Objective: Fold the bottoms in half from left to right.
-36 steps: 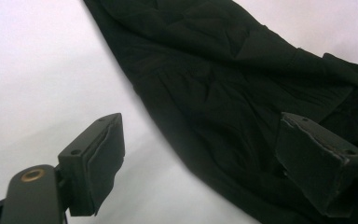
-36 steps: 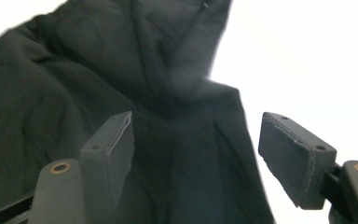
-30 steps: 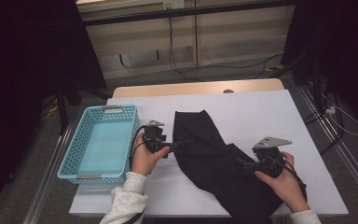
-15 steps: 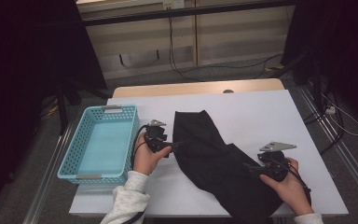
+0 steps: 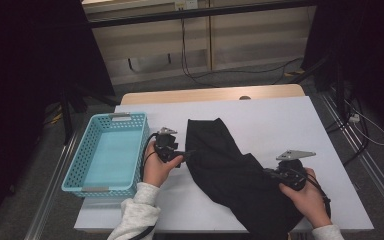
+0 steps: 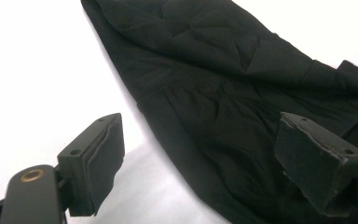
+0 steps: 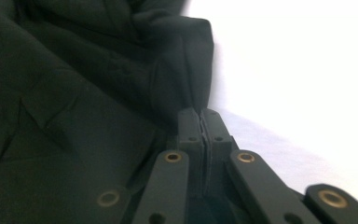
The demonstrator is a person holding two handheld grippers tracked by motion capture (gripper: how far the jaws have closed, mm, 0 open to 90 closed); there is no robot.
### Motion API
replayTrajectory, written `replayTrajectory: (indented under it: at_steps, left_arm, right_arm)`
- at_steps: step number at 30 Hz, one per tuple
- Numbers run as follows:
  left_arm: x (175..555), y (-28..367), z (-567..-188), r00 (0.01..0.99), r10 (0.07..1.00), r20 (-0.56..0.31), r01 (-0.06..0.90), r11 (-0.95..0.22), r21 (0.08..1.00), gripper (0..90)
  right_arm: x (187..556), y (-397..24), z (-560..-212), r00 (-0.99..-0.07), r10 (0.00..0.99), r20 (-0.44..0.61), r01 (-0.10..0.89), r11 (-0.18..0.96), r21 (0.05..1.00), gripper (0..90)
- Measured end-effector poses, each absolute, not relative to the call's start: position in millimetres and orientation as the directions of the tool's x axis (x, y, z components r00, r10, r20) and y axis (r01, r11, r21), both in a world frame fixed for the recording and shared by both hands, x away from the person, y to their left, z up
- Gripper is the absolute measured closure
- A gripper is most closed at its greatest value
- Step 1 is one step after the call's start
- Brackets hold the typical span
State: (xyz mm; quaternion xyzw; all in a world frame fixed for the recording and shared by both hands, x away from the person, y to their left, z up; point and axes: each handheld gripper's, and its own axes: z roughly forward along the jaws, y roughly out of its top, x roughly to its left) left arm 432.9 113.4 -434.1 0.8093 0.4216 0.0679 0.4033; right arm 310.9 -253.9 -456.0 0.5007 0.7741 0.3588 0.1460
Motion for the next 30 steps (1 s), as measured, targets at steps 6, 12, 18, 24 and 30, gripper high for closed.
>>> replayTrajectory:
  at_steps: [6, 12, 18, 24, 30]
  left_arm:
    - [442.2, 111.7, -441.2, 0.616, 0.751, -0.239, 0.641, -0.303, 0.705, 20.7]
    - [453.4, 109.1, -444.8, 0.584, 0.776, -0.238, 0.660, -0.283, 0.696, 20.5]
    - [461.9, 97.8, -449.4, 0.588, 0.776, -0.229, 0.664, -0.301, 0.684, 20.5]
    - [468.7, 85.0, -452.8, 0.571, 0.787, -0.231, 0.677, -0.293, 0.675, 21.5]
    - [466.6, 69.2, -456.6, 0.548, 0.805, -0.226, 0.687, -0.279, 0.671, 28.9]
  right_arm:
    - [320.4, -277.0, -455.6, -0.393, 0.914, 0.103, 0.677, 0.212, 0.705, 88.5]
    - [323.5, -294.7, -455.1, -0.339, 0.937, 0.081, 0.686, 0.187, 0.704, 88.5]
    - [320.5, -307.1, -451.3, -0.286, 0.958, 0.013, 0.685, 0.195, 0.702, 88.4]
    - [317.2, -310.2, -453.2, -0.319, 0.945, 0.072, 0.662, 0.168, 0.731, 71.3]
    - [311.9, -305.7, -445.3, -0.327, 0.943, 0.067, 0.624, 0.163, 0.764, 45.5]
